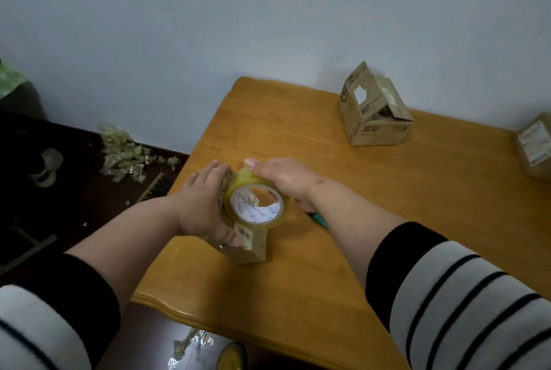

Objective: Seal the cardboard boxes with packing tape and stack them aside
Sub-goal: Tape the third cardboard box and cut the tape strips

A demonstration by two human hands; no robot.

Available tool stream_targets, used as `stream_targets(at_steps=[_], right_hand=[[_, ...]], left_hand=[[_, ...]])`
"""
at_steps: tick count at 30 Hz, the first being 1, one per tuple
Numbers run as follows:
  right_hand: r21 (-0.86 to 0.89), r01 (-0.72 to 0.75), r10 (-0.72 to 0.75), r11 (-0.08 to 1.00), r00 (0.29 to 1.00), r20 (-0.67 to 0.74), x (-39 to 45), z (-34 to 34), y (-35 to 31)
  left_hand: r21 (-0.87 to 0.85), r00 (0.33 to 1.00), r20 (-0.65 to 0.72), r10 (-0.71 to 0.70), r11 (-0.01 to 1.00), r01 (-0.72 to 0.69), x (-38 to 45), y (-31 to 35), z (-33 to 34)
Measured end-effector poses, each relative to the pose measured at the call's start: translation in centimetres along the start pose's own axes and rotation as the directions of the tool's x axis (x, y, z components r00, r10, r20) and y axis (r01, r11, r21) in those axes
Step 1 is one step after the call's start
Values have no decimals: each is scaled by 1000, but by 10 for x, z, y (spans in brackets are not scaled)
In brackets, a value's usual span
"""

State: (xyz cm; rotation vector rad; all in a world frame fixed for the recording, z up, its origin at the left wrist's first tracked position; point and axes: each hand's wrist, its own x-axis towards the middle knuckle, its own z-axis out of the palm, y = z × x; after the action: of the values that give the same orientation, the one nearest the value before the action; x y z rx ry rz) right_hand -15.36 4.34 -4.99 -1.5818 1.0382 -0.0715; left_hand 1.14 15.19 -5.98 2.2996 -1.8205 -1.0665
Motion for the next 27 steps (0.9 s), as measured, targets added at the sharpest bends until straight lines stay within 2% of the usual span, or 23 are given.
stream_targets(at_steps=[1,2,4,5,7,10,12,13,16,19,22,24,27], right_hand=[[80,-16,15,997,1000,7,2,-2,-2],[156,-38,35,987,999,21,3,-3,-3],[222,-81,68,972,995,67,6,-8,-6],[214,-92,74,973,993,88,7,-10,-6],[174,-109,86,979,987,132,8,-15,-6],[83,-135,120,987,978,169,3,-20,-4],[-2,-129,128,992,982,142,-1,-18,0],[-80,-130,140,988,982,125,-2,-17,3],[-320,-155,212,935,966,149,-6,-8,18],[-273,-197,251,942,952,176,-7,-3,26],[-234,-202,242,951,958,154,-4,1,26],[-190,-221,249,957,958,140,-2,1,28],[-132,-236,255,963,955,149,-1,-2,34]], left_hand=[[-83,1000,-22,-2,997,0,3,-4,1],[-241,999,-37,-11,970,1,5,-9,1],[-583,999,-33,-3,812,-17,7,-18,6],[-696,1000,-16,6,718,-16,8,-21,10],[-800,1000,28,13,600,14,15,-23,22],[-829,998,54,20,559,33,25,-20,41],[-826,998,62,11,561,45,28,-21,54],[-802,998,58,13,596,39,29,-23,61],[-613,998,35,44,790,-14,30,-33,88],[-506,996,13,88,860,-69,28,-38,110],[-406,990,-78,116,903,-138,33,-34,125],[-402,982,-118,144,898,-180,40,-30,129],[-492,980,-113,165,847,-199,46,-27,131]])
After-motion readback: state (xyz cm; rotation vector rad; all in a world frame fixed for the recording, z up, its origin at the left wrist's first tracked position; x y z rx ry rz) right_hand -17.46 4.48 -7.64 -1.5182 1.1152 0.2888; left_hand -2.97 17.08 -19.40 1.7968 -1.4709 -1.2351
